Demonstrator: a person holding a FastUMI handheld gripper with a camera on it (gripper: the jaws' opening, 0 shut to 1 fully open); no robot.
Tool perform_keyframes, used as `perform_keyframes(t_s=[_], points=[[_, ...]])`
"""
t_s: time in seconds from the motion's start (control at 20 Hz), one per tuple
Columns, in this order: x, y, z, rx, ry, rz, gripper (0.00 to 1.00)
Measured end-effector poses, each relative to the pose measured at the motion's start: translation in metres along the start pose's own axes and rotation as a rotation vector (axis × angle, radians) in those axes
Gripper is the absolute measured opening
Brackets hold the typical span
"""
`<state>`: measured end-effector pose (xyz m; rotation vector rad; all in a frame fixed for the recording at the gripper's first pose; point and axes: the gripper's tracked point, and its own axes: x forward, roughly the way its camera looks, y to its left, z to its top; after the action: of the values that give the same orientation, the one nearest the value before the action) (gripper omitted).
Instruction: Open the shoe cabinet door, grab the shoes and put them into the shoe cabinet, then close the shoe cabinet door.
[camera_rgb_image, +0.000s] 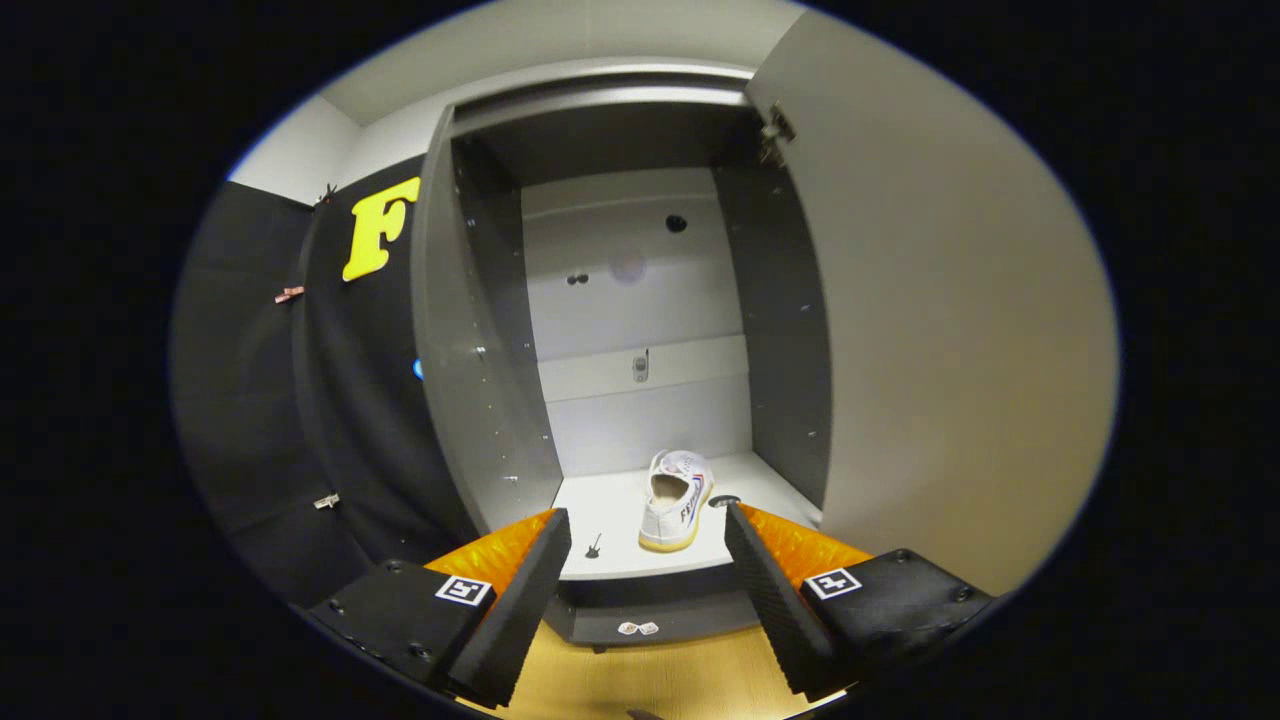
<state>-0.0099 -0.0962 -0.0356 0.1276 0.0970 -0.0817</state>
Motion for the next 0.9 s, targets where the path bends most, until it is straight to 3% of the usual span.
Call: perform_keyframes(t_s=[0.3, 0.5, 0.9], points=[[-0.111, -0.041, 0.035, -0.013, -0.06, -0.091, 0.97], [-0.172, -0.09, 0.05, 0.002, -0.082, -0.195, 0.97], [-0.228, -0.201, 0.081, -0.005, -0.172, -0.364, 0.97]])
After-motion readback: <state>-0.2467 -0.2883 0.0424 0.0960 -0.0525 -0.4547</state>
